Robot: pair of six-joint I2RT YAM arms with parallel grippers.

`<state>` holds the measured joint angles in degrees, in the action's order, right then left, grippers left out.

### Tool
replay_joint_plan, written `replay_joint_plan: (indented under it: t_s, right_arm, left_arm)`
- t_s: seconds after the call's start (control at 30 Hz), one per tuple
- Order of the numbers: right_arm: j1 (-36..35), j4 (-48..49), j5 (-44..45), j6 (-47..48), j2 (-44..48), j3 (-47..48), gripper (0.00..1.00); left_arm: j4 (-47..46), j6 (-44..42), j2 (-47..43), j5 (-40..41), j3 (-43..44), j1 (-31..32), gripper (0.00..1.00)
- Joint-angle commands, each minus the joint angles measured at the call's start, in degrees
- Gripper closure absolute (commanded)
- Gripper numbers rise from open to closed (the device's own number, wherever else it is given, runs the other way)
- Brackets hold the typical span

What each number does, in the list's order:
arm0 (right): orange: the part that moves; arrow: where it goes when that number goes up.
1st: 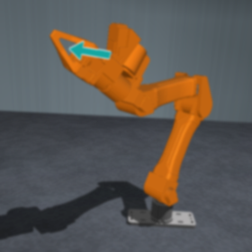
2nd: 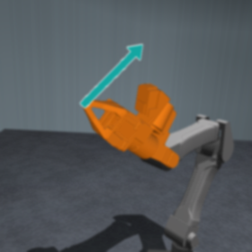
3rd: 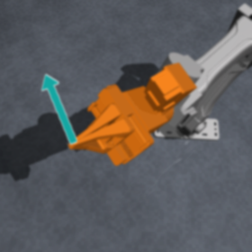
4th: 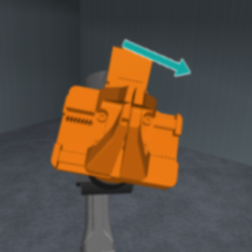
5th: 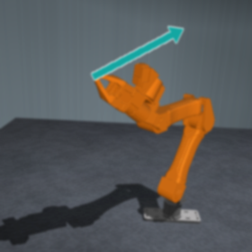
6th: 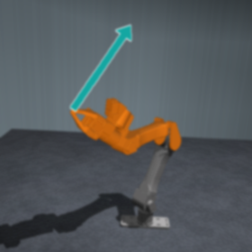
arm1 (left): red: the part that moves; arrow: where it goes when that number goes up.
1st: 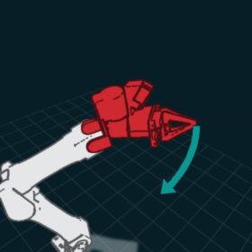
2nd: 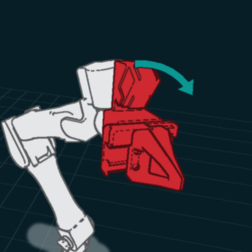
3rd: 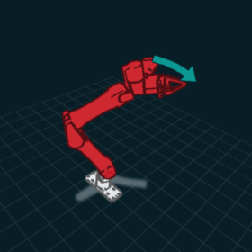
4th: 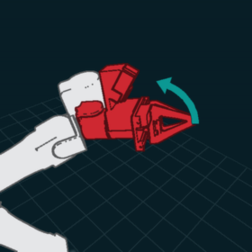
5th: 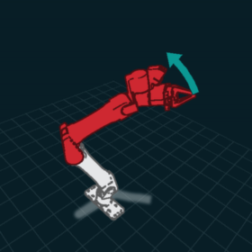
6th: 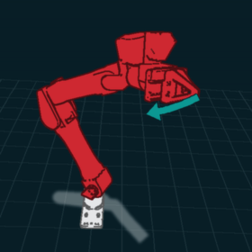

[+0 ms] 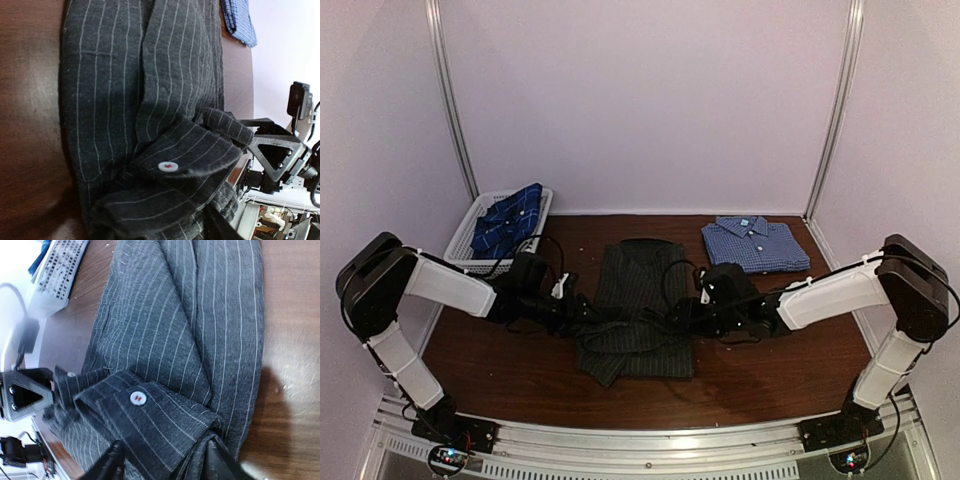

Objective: Fold and stack the long sleeve shirts
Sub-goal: Smooth out the 2/3-rectangle-folded shirt at the center of the board.

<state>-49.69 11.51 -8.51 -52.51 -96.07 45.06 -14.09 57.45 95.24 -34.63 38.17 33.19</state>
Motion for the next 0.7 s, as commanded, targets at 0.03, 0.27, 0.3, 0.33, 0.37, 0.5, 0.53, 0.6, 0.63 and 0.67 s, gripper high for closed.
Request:
replay_joint_plan:
  t_s: [0.03, 0.27, 0.3, 0.33, 0.37, 0.5, 0.53, 0.6, 0.63, 0.67]
  right_arm:
    - [0.4, -4.0, 3.3, 2.2, 4.2, 1.8, 0.34]
    - [0.1, -8.4, 6.7, 4.4, 7.7, 1.4, 0.20]
    - [-0.1, -9.0, 7.0, 5.0, 7.9, 1.6, 0.20]
    - [-0.5, -9.9, 7.5, 5.6, 7.9, 2.0, 0.20]
    - [-1.0, -10.9, 8.1, 6.5, 7.9, 2.5, 0.20]
    - [-3.9, -14.9, 11.1, 9.1, 7.6, 3.6, 0.23]
    - [-4.6, -15.1, 11.5, 9.8, 7.4, 3.4, 0.24]
    - [-5.8, -16.1, 12.3, 11.5, 6.5, 3.6, 0.24]
    - [-6.2, -16.5, 12.7, 12.0, 5.7, 3.9, 0.25]
    - [-6.6, -16.9, 12.9, 12.6, 4.9, 4.2, 0.26]
  left_arm:
    - [2.9, -4.1, -2.6, 1.8, 2.9, -1.4, 0.36]
    - [7.5, -10.7, -1.7, -0.2, 6.5, -1.9, 0.18]
    - [7.6, -11.2, -1.6, -0.5, 6.7, -1.9, 0.18]
    - [8.4, -11.9, -1.6, -0.6, 7.1, -1.9, 0.18]
    - [9.1, -12.7, -1.5, -0.7, 7.4, -1.9, 0.19]
    - [10.4, -14.2, -0.9, -1.9, 7.7, -1.9, 0.24]
    - [10.5, -14.3, -0.7, -2.0, 7.6, -1.9, 0.26]
    - [10.4, -14.5, -0.2, -2.4, 7.4, -1.9, 0.29]
    - [10.2, -14.5, 0.1, -2.7, 7.2, -1.9, 0.29]
    - [10.0, -14.5, 0.3, -2.8, 7.2, -1.9, 0.31]
